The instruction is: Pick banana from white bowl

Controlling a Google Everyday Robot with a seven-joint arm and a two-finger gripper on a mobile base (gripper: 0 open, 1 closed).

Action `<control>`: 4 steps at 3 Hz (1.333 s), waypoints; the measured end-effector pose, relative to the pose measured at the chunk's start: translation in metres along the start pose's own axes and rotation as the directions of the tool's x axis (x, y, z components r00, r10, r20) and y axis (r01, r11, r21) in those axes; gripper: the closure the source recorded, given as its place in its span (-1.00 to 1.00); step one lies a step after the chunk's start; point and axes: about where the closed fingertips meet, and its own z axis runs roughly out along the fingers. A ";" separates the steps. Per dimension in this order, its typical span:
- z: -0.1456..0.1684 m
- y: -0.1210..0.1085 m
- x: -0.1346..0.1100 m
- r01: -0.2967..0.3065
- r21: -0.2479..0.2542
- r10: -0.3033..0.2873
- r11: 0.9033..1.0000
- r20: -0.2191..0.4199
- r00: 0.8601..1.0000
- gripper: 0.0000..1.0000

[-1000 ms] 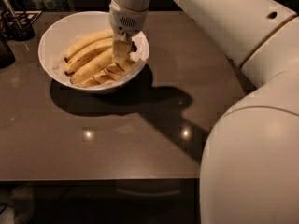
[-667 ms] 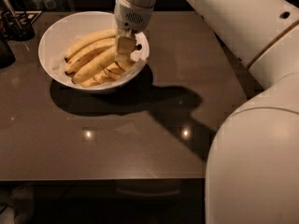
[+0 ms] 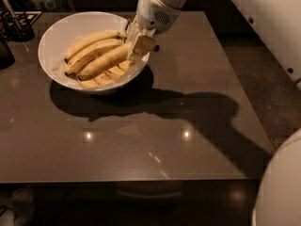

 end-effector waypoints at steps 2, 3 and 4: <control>-0.046 0.062 0.012 -0.042 0.063 0.038 0.997 0.072 0.997 1.00; -0.062 0.092 0.005 -0.061 0.100 0.056 0.993 0.054 0.997 1.00; -0.075 0.118 0.000 -0.072 0.145 0.066 0.987 0.046 0.997 1.00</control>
Offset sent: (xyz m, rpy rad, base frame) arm -0.1066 -0.0641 0.0402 0.0987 -0.0407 -0.1189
